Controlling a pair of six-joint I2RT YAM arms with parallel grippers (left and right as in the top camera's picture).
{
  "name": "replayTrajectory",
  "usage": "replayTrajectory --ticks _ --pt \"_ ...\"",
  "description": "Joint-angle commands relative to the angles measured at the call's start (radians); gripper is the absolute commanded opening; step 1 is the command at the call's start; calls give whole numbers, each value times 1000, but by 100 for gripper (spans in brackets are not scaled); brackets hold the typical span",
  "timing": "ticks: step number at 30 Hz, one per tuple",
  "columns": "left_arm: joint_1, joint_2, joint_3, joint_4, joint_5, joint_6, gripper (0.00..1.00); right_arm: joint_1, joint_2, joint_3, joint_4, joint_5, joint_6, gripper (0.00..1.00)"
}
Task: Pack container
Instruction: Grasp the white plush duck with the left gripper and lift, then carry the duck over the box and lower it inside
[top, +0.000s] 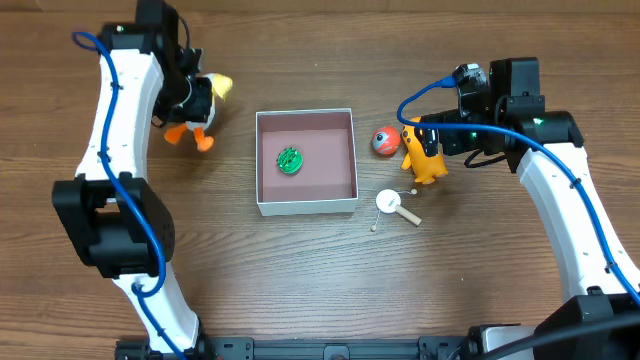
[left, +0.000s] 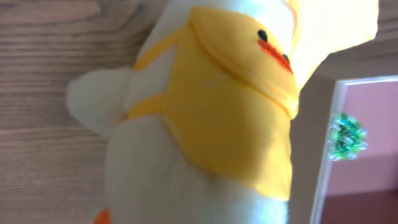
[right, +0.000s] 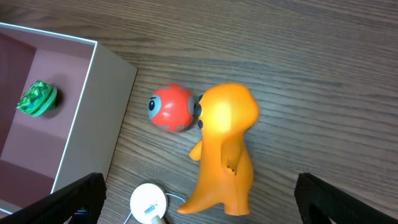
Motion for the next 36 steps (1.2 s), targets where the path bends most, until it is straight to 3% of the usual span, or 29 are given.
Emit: replayTrajectory --ticks 1,7,12,26,36 --pt "-46 -2 130 -78 34 -54 11 1 4 13 5 3 -3 100" --pt "-170 -2 345 -229 53 -151 12 1 4 13 5 3 -3 100" --pt "-291 -4 403 -271 67 -269 12 1 4 13 5 3 -3 100" --pt "-509 -3 354 -274 -1 -523 18 1 4 13 5 3 -3 100" --pt "-544 -3 133 -191 -114 -651 15 1 4 13 5 3 -3 100"
